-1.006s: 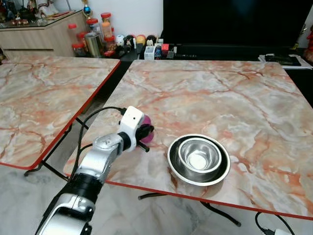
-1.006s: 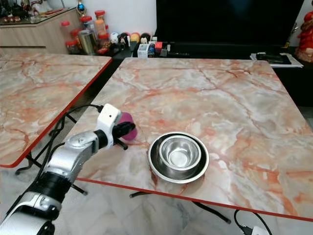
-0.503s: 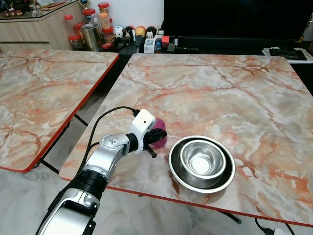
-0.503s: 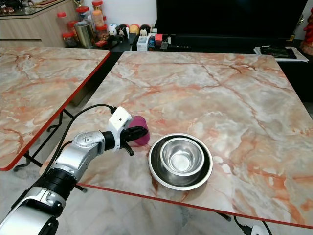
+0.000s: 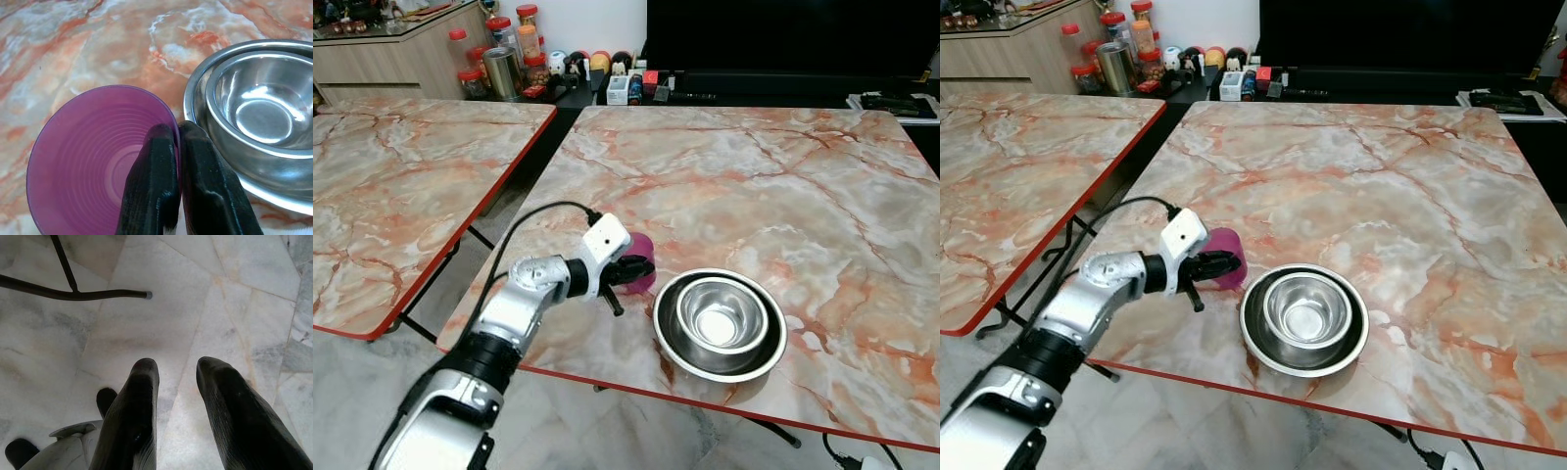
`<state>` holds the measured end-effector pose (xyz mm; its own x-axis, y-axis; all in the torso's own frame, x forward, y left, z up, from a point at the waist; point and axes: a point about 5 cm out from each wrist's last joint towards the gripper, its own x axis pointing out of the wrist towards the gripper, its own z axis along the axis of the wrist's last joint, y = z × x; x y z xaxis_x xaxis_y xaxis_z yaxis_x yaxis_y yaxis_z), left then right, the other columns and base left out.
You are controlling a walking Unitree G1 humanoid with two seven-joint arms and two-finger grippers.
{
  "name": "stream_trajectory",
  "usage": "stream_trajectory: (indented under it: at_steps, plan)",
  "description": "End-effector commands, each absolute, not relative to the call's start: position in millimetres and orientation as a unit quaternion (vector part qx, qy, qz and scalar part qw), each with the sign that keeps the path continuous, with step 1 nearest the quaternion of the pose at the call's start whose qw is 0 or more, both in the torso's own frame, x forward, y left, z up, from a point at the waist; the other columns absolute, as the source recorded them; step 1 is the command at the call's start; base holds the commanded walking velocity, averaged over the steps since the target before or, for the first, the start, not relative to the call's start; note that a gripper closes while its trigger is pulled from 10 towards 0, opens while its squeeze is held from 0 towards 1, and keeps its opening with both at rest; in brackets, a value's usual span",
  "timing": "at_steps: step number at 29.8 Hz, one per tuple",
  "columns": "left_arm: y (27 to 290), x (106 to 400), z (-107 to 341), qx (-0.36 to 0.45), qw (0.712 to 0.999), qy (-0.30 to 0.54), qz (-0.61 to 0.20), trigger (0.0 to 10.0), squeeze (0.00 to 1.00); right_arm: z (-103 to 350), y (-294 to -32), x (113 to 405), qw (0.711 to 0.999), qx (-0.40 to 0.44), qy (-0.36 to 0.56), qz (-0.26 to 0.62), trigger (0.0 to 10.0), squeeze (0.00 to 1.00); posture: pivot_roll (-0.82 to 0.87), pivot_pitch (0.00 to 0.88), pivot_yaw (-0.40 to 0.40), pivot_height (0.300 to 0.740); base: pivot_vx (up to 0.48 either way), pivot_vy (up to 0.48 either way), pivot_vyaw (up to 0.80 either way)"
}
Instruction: Setting the table
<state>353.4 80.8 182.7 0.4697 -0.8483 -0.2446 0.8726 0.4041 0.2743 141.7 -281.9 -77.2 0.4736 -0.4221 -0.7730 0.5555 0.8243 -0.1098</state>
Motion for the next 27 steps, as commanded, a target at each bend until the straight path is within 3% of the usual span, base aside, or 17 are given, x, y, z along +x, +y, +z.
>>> stream_trajectory:
  at_steps: [1,27]
  plan:
    - [79.7,352.4,188.2,0.223,0.819,0.03,-0.527,10.0,0.0,-78.5,-280.6,139.5,0.852,0.083,0.427,-0.29,10.0,0.0,0.01,0.073,0.075,0.74,0.0,0.0,0.0]
    - [78.4,347.9,180.9,0.233,0.803,0.055,-0.546,10.0,0.0,-77.8,-281.0,140.9,0.853,0.083,0.426,-0.291,10.0,0.0,0.01,0.085,0.074,0.74,0.0,0.0,0.0]
